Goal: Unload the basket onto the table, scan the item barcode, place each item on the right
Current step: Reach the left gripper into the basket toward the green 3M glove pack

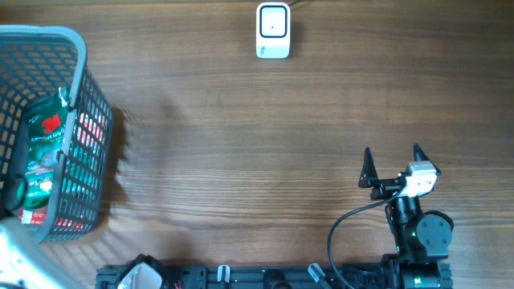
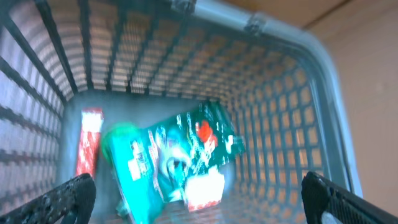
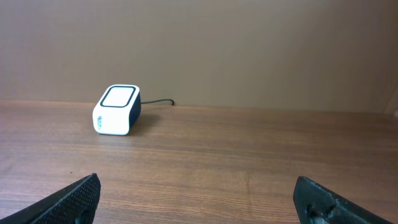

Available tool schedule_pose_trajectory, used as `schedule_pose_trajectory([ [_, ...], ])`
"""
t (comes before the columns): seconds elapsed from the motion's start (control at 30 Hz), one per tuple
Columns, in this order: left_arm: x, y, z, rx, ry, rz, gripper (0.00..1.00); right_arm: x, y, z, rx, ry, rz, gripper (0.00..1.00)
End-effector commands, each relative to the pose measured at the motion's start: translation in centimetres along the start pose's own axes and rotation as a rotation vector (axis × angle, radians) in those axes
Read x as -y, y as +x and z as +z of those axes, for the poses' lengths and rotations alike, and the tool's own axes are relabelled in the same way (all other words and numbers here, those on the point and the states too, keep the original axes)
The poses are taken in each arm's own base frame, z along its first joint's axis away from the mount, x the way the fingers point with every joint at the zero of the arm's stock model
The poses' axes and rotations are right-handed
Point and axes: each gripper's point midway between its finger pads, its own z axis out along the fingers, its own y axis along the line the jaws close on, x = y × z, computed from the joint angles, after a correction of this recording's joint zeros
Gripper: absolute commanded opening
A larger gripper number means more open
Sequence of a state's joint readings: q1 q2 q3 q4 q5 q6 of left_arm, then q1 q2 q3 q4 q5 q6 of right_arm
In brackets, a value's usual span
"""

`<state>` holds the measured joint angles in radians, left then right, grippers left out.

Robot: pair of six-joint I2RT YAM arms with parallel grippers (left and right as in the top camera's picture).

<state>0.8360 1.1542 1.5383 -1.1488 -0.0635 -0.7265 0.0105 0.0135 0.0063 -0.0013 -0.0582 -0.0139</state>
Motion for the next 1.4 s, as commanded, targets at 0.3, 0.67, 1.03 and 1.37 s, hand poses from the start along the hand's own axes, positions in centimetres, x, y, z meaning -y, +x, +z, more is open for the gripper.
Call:
schedule_pose_trajectory([
  [0.3, -4.3, 6.2, 8.6, -0.413, -0.103, -0.141, 1.00, 0.3, -0.1, 0.0, 0.007, 0.016, -0.011, 1.00],
  [0.67, -8.6, 11.1, 15.4, -0.493, -0.173, -0.153, 1.00, 0.3, -0.1, 0.0, 0.007, 0.016, -0.011, 1.00],
  [1.03, -7.0, 16.8, 19.4, -0.666, -0.183, -0.064, 1.00, 0.3, -0.1, 0.0, 0.007, 0.016, -0.011, 1.00],
  [1.37, -6.3, 14.9, 20.6, -0.503, -0.217, 0.045, 0.04, 0.3, -0.1, 0.0, 0.007, 0.016, -0.011, 1.00],
])
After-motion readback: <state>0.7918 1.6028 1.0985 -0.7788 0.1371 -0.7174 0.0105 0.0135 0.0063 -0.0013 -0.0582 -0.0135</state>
